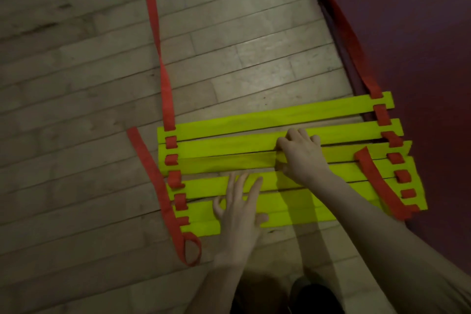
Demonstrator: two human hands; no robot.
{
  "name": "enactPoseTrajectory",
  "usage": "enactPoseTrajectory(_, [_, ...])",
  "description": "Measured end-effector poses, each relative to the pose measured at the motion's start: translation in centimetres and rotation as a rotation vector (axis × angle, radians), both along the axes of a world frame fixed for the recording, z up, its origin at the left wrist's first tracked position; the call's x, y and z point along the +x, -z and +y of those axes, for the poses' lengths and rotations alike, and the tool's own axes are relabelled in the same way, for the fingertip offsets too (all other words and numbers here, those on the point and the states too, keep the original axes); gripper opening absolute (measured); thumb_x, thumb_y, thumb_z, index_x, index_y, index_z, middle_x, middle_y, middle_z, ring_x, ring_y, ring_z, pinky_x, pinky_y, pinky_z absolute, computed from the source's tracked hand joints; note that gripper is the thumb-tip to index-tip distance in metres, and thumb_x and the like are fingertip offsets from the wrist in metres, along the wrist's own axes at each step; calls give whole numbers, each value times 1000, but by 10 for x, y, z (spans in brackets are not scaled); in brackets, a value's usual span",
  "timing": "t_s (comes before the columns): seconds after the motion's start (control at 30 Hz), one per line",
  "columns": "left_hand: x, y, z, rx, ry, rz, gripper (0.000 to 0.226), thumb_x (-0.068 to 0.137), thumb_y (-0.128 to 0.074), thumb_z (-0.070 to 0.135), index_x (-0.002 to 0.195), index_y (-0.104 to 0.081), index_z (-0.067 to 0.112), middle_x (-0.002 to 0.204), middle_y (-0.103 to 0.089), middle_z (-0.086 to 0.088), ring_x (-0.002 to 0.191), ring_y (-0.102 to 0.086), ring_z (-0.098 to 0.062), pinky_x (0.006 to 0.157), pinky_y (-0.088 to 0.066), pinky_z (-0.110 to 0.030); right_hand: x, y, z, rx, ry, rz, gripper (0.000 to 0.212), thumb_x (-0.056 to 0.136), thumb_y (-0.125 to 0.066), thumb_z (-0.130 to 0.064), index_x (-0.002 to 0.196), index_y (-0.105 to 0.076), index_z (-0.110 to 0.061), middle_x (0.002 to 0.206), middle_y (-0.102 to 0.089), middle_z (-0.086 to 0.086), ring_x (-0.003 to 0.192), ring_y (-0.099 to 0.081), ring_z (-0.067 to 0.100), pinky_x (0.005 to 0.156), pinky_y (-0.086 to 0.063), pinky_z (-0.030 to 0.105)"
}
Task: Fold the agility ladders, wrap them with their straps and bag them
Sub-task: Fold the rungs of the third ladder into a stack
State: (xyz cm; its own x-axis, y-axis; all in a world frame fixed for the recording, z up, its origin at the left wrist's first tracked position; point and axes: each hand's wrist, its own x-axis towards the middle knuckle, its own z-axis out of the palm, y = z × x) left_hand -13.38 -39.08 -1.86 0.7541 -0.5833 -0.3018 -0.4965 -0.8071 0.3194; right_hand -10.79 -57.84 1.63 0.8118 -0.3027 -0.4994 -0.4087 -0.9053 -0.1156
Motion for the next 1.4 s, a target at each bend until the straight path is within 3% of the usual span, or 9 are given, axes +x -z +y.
enactPoseTrajectory(0.13, [10,-5,-4,33,-256,-129,90,48,-89,43,130,-54,31,147,-36,-9,138,-24,-34,90,-34,-62,4,2,-2,7,33,-61,39,83,-70,-28,118,-62,-12,148,-30,13,138,-24,33,106,-24,42])
enactPoseTrajectory(0.27, [-2,-13,-16,51,-877,90,114,52,-86,49,147,-25,30,151,-12,-9,134,-19,-38,96,-34,-60,16,7,-5,62,-2,5,42,84,-70,-27,120,-57,-10,164,1,8,149,-1,33,117,-10,45])
enactPoseTrajectory(0.43, [-5,-20,-42,-183,-1509,321,115,62,-88,32,147,-14,8,142,-21,-26,130,-22,-43,105,-33,-52,25,7,-14,68,34,-5,88,72,-78,-36,142,-29,-15,163,-5,4,148,-6,29,116,-14,47])
enactPoseTrajectory(0.57, [17,-18,-45,-262,-1794,498,92,71,-82,40,133,-35,-10,136,-39,-27,129,-35,-39,103,-37,-42,35,2,-22,10,6,7,106,66,-83,-45,148,-22,-18,150,-28,8,143,-21,31,115,-16,47])
enactPoseTrajectory(0.73, [28,-5,-31,-466,-1651,753,38,77,-71,40,94,-60,8,115,-63,-23,107,-61,-37,95,-49,-49,41,-2,-14,27,32,38,64,79,-73,-35,132,-43,-14,131,-37,11,124,-42,33,103,-31,42])
enactPoseTrajectory(0.87, [40,-18,-39,-565,-1693,835,45,77,-70,40,106,-58,7,113,-62,-19,106,-61,-35,95,-49,-50,38,-5,-8,45,24,33,42,86,-65,-30,123,-52,-15,129,-49,8,121,-48,30,95,-35,37])
enactPoseTrajectory(1.0, [52,-30,-51,-929,-1851,928,5,86,-63,10,89,-58,9,91,-62,-13,78,-61,-27,66,-52,-39,45,-18,-13,96,76,63,31,83,-65,-26,112,-59,-18,121,-60,11,116,-54,32,86,-46,35])
enactPoseTrajectory(1.3, [86,-68,-62,-1533,-1643,1146,24,95,-39,16,102,-62,11,96,-68,-13,98,-59,-31,93,-45,-44,65,-57,-17,354,144,62,46,71,-78,-35,111,-66,-15,110,-66,14,107,-59,33,79,-47,33])
enactPoseTrajectory(1.4, [97,-70,-68,-1466,-1517,1077,41,84,-59,23,122,-60,7,116,-67,-14,106,-64,-32,76,-56,-38,68,-65,-8,451,175,-15,37,73,-77,-31,102,-65,-12,101,-66,14,99,-59,32,75,-45,34])
